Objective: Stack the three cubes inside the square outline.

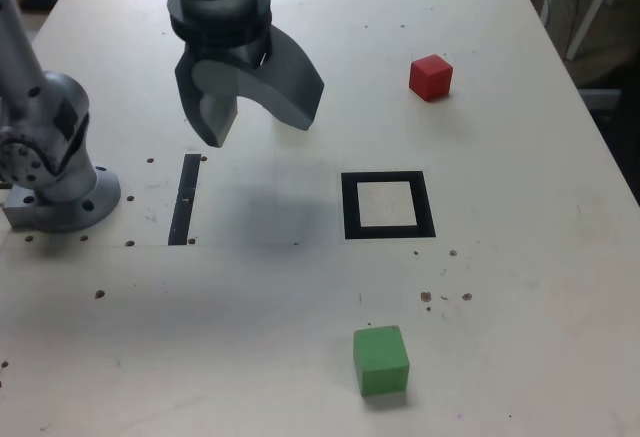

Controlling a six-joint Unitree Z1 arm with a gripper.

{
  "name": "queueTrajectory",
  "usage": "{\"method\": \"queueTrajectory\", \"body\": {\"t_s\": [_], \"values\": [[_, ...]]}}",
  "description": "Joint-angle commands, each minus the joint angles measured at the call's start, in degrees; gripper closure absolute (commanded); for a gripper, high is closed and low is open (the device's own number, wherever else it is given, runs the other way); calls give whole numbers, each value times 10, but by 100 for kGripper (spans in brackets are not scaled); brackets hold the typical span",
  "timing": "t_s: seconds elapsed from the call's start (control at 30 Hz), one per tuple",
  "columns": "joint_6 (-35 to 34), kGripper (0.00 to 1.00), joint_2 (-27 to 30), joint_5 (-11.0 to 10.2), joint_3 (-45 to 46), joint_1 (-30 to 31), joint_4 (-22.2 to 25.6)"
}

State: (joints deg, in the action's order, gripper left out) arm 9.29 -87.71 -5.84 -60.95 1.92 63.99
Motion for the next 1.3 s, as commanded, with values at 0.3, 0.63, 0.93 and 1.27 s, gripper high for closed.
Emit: {"method": "queueTrajectory", "body": {"t_s": [0.3,0.63,0.93,1.27], "values": [[-6,1,-84,4,-110,-59,12],[-12,1,-175,19,-203,-140,52],[-47,1,-252,-5,-310,-188,85],[-51,1,-339,-5,-426,-227,132]]}}
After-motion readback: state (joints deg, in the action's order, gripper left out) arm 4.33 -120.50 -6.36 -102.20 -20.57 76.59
